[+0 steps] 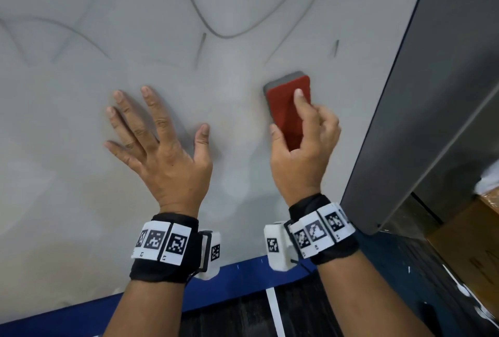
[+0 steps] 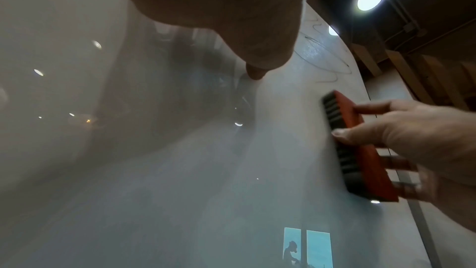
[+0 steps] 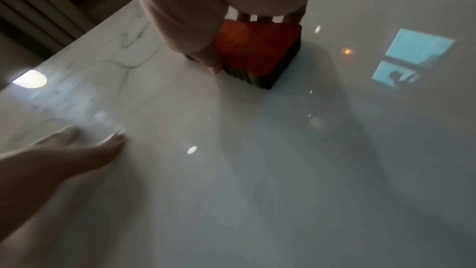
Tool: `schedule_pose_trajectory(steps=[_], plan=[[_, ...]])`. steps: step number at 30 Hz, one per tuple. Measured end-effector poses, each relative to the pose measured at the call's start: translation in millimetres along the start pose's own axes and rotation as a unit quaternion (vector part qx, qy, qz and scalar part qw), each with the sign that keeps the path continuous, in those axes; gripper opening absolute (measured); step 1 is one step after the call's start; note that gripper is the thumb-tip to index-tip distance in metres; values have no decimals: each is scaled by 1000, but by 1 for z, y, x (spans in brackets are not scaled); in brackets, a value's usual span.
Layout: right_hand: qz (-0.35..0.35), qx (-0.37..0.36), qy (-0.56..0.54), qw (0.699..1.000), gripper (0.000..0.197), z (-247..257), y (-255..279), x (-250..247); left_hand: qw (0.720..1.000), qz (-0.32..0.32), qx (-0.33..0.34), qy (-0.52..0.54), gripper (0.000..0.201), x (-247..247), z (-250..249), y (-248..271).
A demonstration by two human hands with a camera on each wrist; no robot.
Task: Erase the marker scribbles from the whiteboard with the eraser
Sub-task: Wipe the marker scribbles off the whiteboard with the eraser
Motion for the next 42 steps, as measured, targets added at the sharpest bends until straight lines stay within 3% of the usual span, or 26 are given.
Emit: schedule_pose_trajectory(steps=[5, 10, 15, 17, 19, 21, 24, 26, 27, 31, 33, 36, 38, 39, 42], plan=[[-91, 149, -78, 981, 67, -44, -34, -18, 1000, 4, 0, -10, 87, 1, 1, 1], [-17, 14, -6, 1000, 64, 7, -20, -6, 1000, 6, 5, -13, 87, 2, 3, 2], [-104, 160, -84, 978, 66, -44, -53, -28, 1000, 11, 15, -21, 86, 2, 4, 2], [-81, 129, -65, 986, 66, -18, -45, -21, 999, 8, 21, -24, 86, 1, 5, 3], [-35, 46, -27, 998, 65, 13, -29, -8, 999, 8, 26, -26, 86, 0, 6, 2], [-27, 11, 7, 1000, 62, 16, -28, -9, 999, 6, 38, -32, 84, -3, 8, 2], [-89, 134, -55, 985, 65, -22, -43, -22, 997, 0, 66, -50, 83, -9, 9, 2], [-90, 188, -94, 973, 66, -20, -37, -17, 996, -1, 75, -52, 84, -11, 11, 1], [-78, 171, -86, 978, 66, -4, -28, -12, 996, -4, 78, -50, 84, -12, 12, 1], [7, -15, -14, 1000, 63, 64, 10, 16, 995, -11, 88, -42, 88, -19, 16, -3], [-18, -11, -2, 1000, 62, 54, 5, 12, 996, -16, 82, -37, 92, -27, 23, -8], [-79, 122, -73, 987, 66, 19, -6, 2, 997, -30, 62, -39, 96, -43, 41, -19], [-76, 158, -97, 980, 67, 31, 4, 11, 997, -31, 59, -41, 96, -50, 48, -23], [-65, 135, -92, 984, 67, 51, 12, 17, 997, -30, 61, -41, 95, -52, 50, -24], [-4, -22, -44, 999, 64, 111, 36, 39, 996, -28, 71, -42, 95, -57, 55, -28]])
Point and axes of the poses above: each hand's wrist, its own y-axis away from the middle knuckle, its own x-axis out of the palm, z = x × y, the point moved 10 cm from there along -y, towards the middle knuckle, and after that the axes turned 14 degrees about y, right-handed, at the moved point
